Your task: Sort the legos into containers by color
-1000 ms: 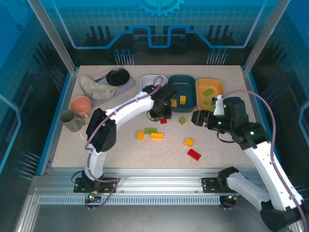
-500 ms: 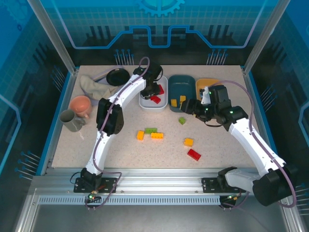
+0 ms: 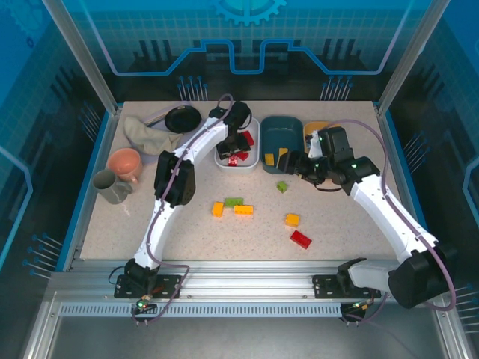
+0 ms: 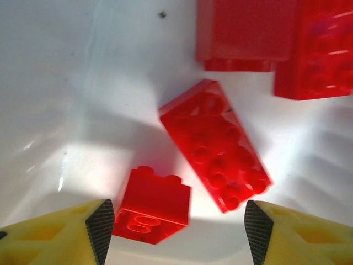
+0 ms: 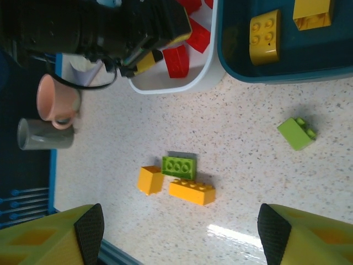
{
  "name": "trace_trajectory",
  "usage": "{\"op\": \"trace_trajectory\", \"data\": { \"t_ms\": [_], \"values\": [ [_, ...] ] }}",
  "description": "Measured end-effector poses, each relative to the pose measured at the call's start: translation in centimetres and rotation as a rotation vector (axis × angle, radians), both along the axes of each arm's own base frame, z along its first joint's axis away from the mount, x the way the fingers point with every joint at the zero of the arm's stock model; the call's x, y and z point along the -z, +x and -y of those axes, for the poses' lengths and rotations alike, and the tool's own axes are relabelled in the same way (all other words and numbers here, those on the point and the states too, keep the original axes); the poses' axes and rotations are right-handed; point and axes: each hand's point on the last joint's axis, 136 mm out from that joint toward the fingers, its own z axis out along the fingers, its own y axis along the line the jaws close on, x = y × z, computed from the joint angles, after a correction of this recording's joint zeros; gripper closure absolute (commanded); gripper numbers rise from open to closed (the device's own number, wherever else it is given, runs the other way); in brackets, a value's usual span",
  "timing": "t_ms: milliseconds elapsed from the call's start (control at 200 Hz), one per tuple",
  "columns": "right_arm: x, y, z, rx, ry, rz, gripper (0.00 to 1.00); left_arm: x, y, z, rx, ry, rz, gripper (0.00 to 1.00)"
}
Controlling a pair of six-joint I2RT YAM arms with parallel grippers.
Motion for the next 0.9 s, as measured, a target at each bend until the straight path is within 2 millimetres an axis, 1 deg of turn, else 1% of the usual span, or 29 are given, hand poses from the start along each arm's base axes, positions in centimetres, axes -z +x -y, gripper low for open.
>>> {"op": "trace_trajectory", "data": {
  "t_ms": [60,125,190,265,340,410,465,505,580,605,630,635,685,740,800,850,900],
  "values": [
    [0.3,-0.4,-0.4,-0.034,-0.041,0.011,0.24,-0.8,0.3,0.4,0.003,-0.021,0.018,0.32],
    [0.6,-0.9,-1.1,-0.089,-0.093,0.028,0.24,-2.2,0.3,0.5,0.001,-0.038,0.038,0.3],
    [1.0,-1.5,-2.3,-0.162,-0.156,0.043,0.23,-4.4,0.3,0.6,-0.001,-0.06,0.074,0.29],
    [1.8,-2.1,-4.0,-0.253,-0.231,0.059,0.23,-7.8,-0.3,0.1,-0.017,-0.089,0.125,0.27],
    [3.1,-2.6,-5.8,-0.353,-0.313,0.068,0.21,-11.5,-2.3,-1.1,-0.038,-0.12,0.171,0.26],
    [4.5,-3.0,-7.6,-0.446,-0.389,0.071,0.19,-14.4,-5.2,-3.2,-0.076,-0.148,0.208,0.25],
    [5.6,-3.1,-9.0,-0.522,-0.455,0.079,0.18,-15.9,-7.7,-5.2,-0.117,-0.165,0.23,0.23],
    [6.4,-3.1,-10.4,-0.583,-0.499,0.086,0.17,-16.5,-9.6,-6.8,-0.151,-0.174,0.24,0.23],
    [8.0,-3.2,-12.7,-0.681,-0.573,0.101,0.16,-16.4,-13.3,-9.4,-0.213,-0.179,0.247,0.22],
    [8.5,-3.2,-13.2,-0.705,-0.594,0.104,0.16,-15.8,-14.8,-10.2,-0.236,-0.177,0.241,0.21],
    [9.2,-3.2,-13.8,-0.733,-0.618,0.103,0.16,-15.3,-15.9,-10.7,-0.249,-0.175,0.236,0.21],
    [9.3,-3.2,-13.9,-0.736,-0.621,0.104,0.16,-15.2,-16.4,-10.9,-0.255,-0.177,0.231,0.21],
    [10.6,-3.2,-15.0,-0.786,-0.656,0.097,0.15,-13.8,-19.0,-11.8,-0.286,-0.177,0.205,0.21],
    [11.8,-3.2,-15.6,-0.822,-0.688,0.091,0.15,-12.2,-21.9,-12.8,-0.318,-0.178,0.18,0.21],
    [12.6,-3.1,-16.0,-0.854,-0.718,0.086,0.14,-10.8,-24.5,-13.9,-0.358,-0.176,0.16,0.21],
    [12.9,-3.1,-16.5,-0.88,-0.733,0.088,0.14,-10.2,-26.3,-14.7,-0.386,-0.177,0.159,0.21],
    [12.9,-3.0,-17.0,-0.901,-0.74,0.1,0.14,-10.0,-27.6,-15.3,-0.409,-0.182,0.168,0.21]
  ]
}}
